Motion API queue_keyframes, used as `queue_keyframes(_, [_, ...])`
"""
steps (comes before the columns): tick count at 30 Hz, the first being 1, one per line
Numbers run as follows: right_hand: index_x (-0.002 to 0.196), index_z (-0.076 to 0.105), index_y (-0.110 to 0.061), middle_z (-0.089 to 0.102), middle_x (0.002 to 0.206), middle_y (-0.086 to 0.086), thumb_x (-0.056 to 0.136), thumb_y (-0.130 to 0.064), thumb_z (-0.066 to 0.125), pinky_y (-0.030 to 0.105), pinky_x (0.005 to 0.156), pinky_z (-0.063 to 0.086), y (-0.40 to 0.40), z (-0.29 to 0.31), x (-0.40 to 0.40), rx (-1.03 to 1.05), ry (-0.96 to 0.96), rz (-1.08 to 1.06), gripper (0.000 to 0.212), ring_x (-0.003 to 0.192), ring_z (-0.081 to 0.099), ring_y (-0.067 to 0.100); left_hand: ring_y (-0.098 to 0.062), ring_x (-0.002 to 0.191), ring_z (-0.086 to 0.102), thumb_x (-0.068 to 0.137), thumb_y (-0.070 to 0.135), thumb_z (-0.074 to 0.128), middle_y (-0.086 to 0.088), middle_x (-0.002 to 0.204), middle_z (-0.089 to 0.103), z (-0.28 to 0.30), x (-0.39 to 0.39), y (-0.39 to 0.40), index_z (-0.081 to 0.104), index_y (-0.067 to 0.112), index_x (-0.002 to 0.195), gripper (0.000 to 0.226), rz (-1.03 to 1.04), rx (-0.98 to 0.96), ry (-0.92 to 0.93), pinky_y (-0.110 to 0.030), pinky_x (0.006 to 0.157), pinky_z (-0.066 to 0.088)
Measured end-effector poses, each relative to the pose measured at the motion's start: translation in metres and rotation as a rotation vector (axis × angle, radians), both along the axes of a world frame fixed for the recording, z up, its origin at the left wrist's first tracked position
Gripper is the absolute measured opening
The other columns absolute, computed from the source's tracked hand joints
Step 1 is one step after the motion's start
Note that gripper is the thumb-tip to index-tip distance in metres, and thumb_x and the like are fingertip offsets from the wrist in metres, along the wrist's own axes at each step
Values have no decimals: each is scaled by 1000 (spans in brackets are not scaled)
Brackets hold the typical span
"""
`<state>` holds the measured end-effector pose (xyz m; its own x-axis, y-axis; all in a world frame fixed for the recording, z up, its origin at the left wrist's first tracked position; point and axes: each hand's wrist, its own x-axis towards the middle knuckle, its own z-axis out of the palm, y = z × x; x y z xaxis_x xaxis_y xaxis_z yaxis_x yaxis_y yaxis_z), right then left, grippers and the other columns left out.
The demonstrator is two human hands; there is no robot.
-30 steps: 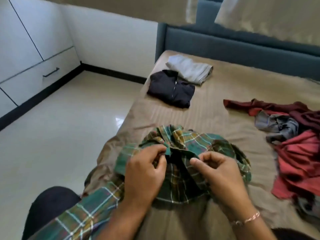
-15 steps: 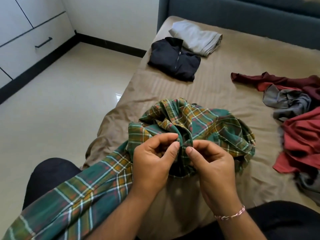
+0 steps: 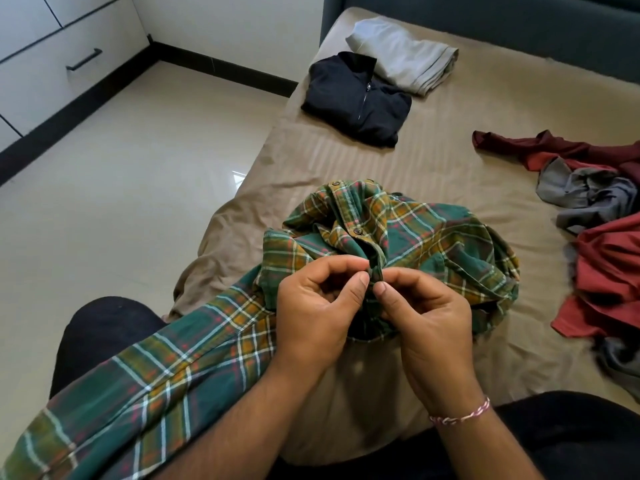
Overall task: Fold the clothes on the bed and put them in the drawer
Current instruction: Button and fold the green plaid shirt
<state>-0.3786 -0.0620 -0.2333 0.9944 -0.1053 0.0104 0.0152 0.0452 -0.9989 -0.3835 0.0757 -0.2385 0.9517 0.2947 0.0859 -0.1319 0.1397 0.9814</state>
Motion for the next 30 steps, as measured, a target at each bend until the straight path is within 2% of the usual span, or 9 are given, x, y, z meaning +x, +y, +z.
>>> queue_keyframes(4, [95,82,-17,78,97,10,90,-6,68,39,79,59,-4,-7,2,-6,15,32,18,92,73,27,-7,83,73,88,-6,76,5,87,77,-2,3,3,76,16,93,22,-22,-34,7,-19,74,57])
queue_keyframes(7, [95,82,-20,77,97,13,96,0,66,50,79,59,-7,-8,6,21,41,76,26,89,72,31,-7,79,69,89,-5,76,6,83,73,-4,6,6,74,16,91,20,-75,-33,15,-21,73,56])
queue_keyframes(10, [95,82,-21,78,96,10,89,-1,74,41,74,62,-5,-7,6,-44,-7,90,23,85,73,25,-9,78,66,85,5,75,6,80,70,-7,8,8,72,15,89,11,-146,-67,61,-22,72,56])
queue_keyframes(13, [102,80,-14,77,99,8,88,1,76,41,81,62,-3,-12,5,-109,-49,106,21,91,73,23,-12,77,64,80,8,72,2,79,69,-9,11,10,72,13,87,9,-215,-133,135,-23,73,55])
queue_keyframes(19, [107,78,-9,75,104,4,87,-5,78,34,87,56,-12,-12,14,-207,-203,226,20,99,71,23,-13,77,64,91,-14,65,-5,80,68,-9,17,21,63,8,99,24,-380,-368,270,-20,74,56])
queue_keyframes(21, [107,77,-10,74,104,2,88,-6,77,34,88,57,-12,-14,16,-241,-217,247,19,101,71,22,-20,80,64,91,-11,67,-8,81,68,-12,18,23,61,10,99,23,-414,-426,339,-29,73,54])
queue_keyframes(24, [108,75,-14,75,104,-1,90,-8,73,38,90,59,-8,-22,14,-252,-165,244,19,100,72,20,-31,78,52,82,8,84,-19,83,61,-20,21,30,68,15,85,18,-420,-352,445,-31,69,41])
queue_keyframes(27, [109,73,-11,74,105,0,92,-6,70,38,91,59,-5,-27,12,-395,-223,202,18,102,71,17,-19,54,46,87,10,82,-14,71,55,-26,22,27,71,8,80,13,-372,-228,468,-21,48,37])
queue_keyframes(30, [109,74,-5,71,106,1,94,-3,70,29,90,56,-2,-22,15,-681,-415,138,16,102,69,13,-14,61,60,94,7,72,-10,72,67,-25,20,18,76,-3,89,12,-280,-257,433,-24,55,48])
